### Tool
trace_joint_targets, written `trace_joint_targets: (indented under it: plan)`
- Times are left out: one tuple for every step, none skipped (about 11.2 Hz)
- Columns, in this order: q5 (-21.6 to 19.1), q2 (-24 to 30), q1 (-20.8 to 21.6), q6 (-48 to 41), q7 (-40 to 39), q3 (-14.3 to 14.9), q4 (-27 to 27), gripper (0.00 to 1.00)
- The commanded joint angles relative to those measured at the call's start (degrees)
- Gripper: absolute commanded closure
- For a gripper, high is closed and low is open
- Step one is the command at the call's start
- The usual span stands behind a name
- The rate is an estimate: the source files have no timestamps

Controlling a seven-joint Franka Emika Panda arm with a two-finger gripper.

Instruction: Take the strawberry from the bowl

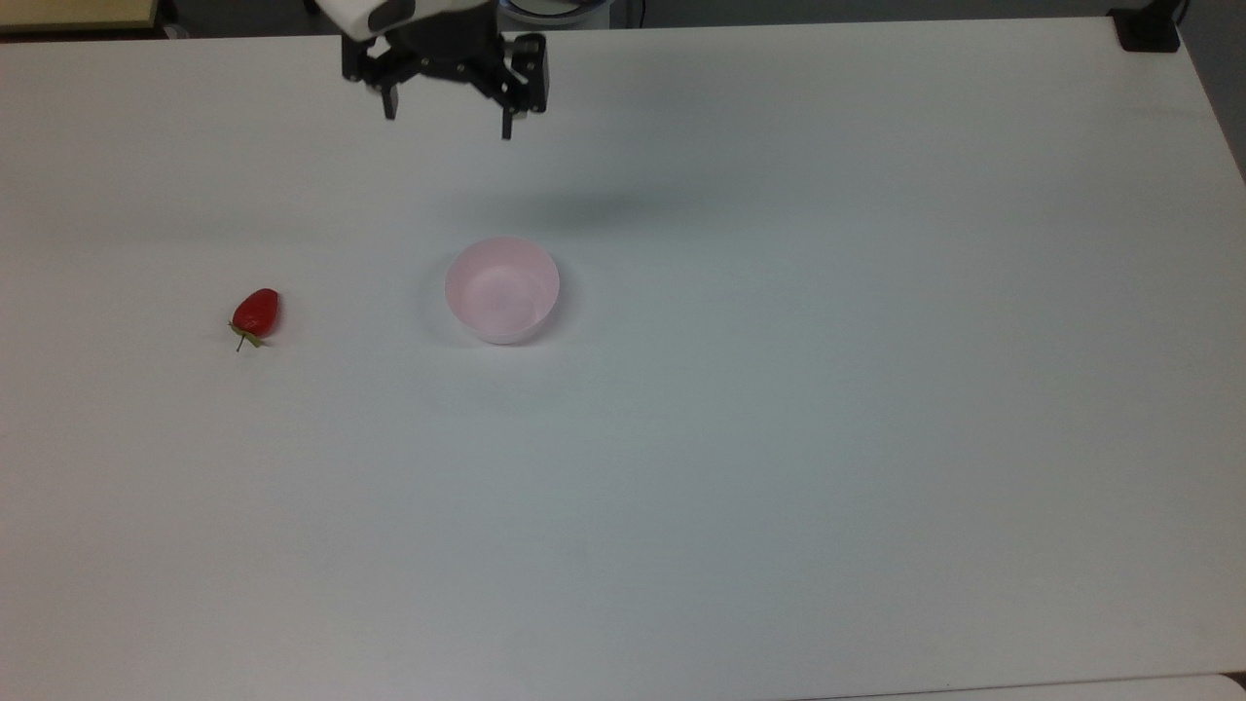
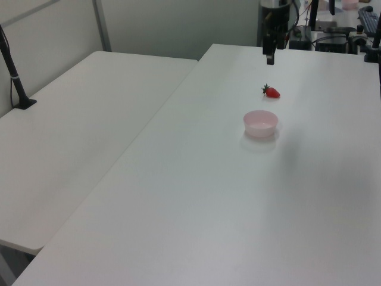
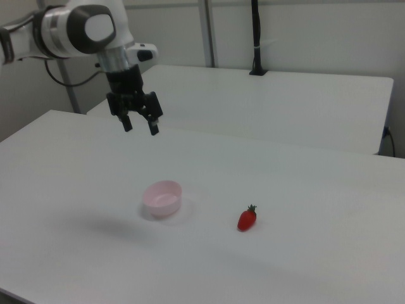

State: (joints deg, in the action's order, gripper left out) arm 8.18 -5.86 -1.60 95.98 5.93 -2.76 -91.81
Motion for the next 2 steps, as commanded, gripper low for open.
trace_joint_targets:
  plan:
    - [-2.38, 4.19, 2.04, -4.3, 1.1, 1.1, -1.8, 0.0]
    - [-2.3, 4.36, 1.96, -4.75, 1.1, 1.0, -1.79, 0.0]
